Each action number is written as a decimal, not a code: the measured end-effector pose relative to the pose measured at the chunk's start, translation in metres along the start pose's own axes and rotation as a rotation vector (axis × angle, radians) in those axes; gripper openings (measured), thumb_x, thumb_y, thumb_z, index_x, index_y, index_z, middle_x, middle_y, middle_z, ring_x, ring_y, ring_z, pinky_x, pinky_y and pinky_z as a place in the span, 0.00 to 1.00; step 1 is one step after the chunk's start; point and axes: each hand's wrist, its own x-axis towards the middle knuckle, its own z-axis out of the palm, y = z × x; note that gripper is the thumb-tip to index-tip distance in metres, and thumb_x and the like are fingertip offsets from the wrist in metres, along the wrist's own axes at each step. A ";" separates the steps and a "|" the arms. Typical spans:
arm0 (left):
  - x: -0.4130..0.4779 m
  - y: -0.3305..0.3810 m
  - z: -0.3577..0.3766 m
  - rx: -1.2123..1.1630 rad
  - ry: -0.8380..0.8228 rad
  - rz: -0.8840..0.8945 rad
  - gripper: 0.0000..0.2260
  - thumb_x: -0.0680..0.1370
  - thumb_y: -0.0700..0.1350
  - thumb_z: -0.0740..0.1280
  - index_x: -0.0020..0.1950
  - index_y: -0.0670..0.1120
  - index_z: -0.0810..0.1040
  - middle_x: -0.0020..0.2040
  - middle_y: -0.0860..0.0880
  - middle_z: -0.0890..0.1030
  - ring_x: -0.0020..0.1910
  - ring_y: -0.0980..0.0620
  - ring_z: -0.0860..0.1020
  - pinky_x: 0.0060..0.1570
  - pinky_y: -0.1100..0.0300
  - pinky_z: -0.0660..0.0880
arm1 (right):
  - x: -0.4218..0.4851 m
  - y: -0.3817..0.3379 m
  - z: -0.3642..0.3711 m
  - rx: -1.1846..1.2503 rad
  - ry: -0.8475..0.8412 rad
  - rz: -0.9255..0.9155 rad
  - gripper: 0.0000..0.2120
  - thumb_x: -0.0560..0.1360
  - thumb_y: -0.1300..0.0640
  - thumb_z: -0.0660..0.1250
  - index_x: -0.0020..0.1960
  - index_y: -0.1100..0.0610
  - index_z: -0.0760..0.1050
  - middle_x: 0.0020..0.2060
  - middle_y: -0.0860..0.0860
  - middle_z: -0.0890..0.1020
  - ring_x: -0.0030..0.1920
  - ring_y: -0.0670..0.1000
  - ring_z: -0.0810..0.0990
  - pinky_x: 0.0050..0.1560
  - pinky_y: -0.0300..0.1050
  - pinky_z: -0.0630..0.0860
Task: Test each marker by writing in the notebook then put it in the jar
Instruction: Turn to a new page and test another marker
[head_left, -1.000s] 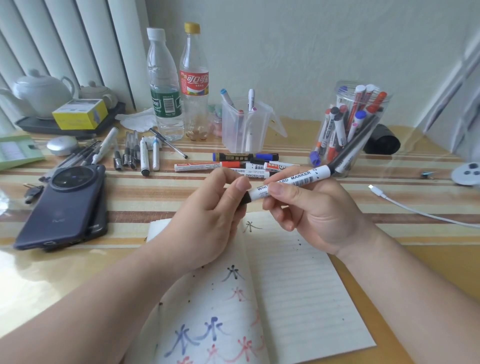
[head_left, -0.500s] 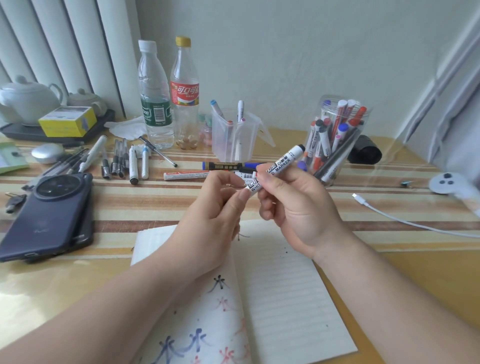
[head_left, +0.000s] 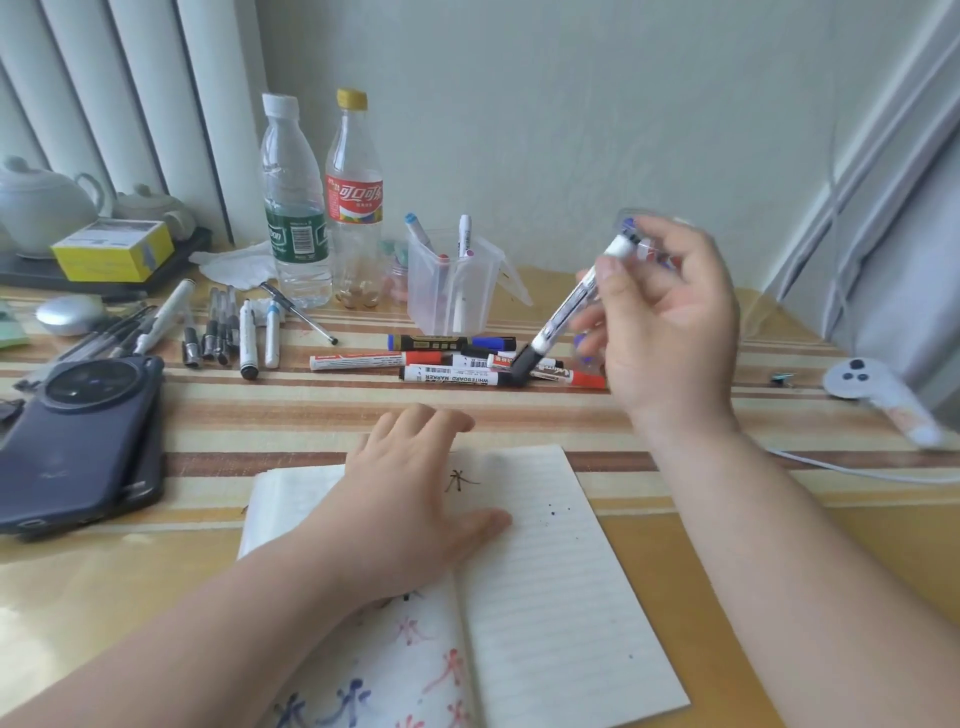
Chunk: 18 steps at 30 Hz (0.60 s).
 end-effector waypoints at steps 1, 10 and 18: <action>0.001 0.000 0.000 0.040 -0.012 -0.006 0.37 0.68 0.72 0.66 0.73 0.61 0.60 0.66 0.61 0.65 0.69 0.56 0.61 0.71 0.54 0.61 | 0.009 -0.003 -0.002 -0.060 0.020 -0.090 0.11 0.80 0.66 0.67 0.59 0.56 0.72 0.41 0.58 0.83 0.29 0.52 0.82 0.26 0.43 0.76; 0.001 0.001 0.001 0.081 -0.013 -0.008 0.40 0.66 0.74 0.67 0.74 0.62 0.60 0.67 0.62 0.63 0.70 0.57 0.59 0.71 0.55 0.57 | 0.098 -0.002 -0.028 -0.387 0.234 -0.511 0.15 0.79 0.61 0.64 0.55 0.40 0.73 0.44 0.40 0.80 0.38 0.50 0.85 0.40 0.54 0.82; 0.002 0.000 0.001 0.057 -0.005 -0.007 0.41 0.65 0.74 0.68 0.74 0.62 0.59 0.66 0.62 0.65 0.70 0.57 0.61 0.72 0.54 0.58 | 0.110 0.031 -0.041 -0.883 0.107 -0.184 0.14 0.77 0.53 0.65 0.59 0.55 0.82 0.57 0.53 0.81 0.55 0.51 0.80 0.53 0.28 0.68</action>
